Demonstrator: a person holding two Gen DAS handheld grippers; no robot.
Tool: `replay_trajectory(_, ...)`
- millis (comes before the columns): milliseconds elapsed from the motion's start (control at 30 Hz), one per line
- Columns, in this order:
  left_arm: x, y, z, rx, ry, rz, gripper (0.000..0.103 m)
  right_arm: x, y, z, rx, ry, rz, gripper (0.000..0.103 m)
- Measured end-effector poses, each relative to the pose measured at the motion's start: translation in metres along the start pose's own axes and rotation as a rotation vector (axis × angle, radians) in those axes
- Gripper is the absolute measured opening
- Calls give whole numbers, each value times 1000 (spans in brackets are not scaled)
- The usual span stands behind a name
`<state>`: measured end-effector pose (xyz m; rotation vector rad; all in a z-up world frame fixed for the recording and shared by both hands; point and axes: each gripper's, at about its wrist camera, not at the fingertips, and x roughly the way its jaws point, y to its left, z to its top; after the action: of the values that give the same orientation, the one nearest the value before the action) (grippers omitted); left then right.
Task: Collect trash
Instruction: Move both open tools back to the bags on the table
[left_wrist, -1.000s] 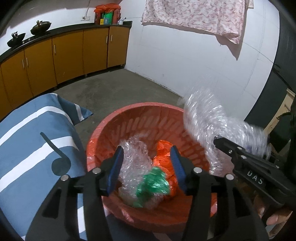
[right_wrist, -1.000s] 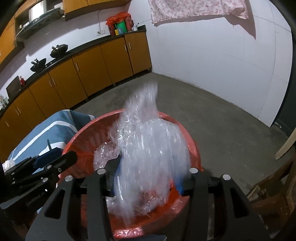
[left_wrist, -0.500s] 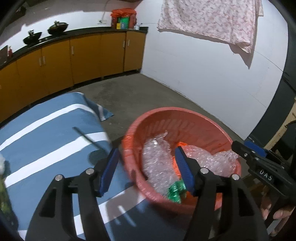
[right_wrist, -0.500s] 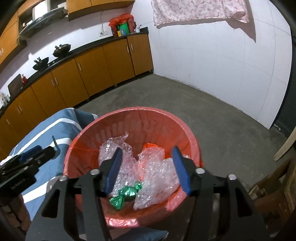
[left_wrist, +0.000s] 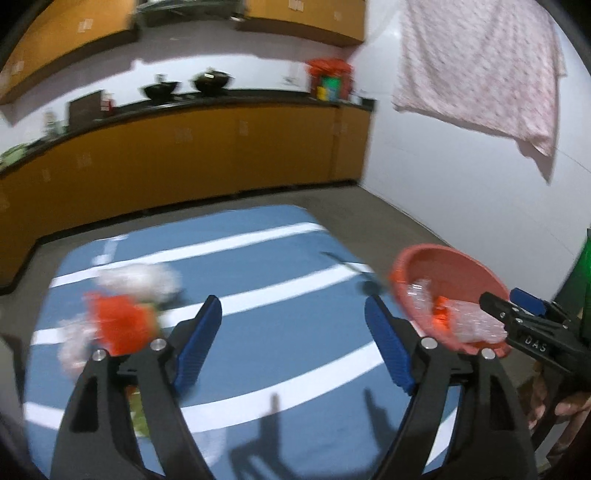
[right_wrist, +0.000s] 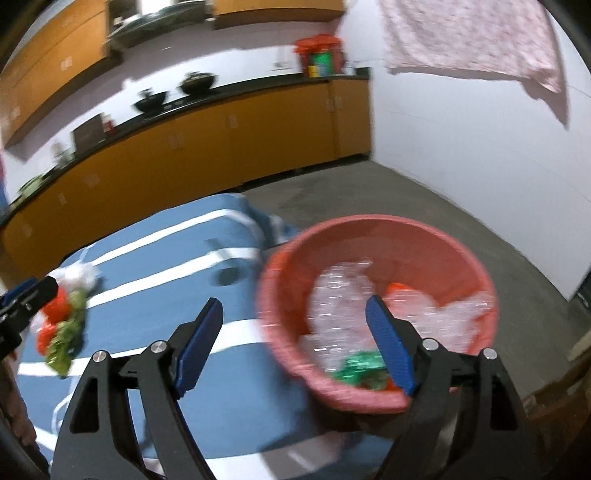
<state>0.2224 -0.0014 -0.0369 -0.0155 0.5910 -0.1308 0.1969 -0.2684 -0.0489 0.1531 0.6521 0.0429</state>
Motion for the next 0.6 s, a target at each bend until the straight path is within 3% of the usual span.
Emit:
replay_trajectory(167, -43, 73, -19, -39, -43, 196, 81, 6, 65, -5, -101, 15, 93, 79)
replay_trajectory(333, -58, 140, -40, -133, -5, 324, 81, 16, 130, -12, -161, 53, 196, 73)
replay_trajectory(600, -47, 203, -58, -298, 73, 349, 81, 41, 208, -27, -220, 142, 281, 63)
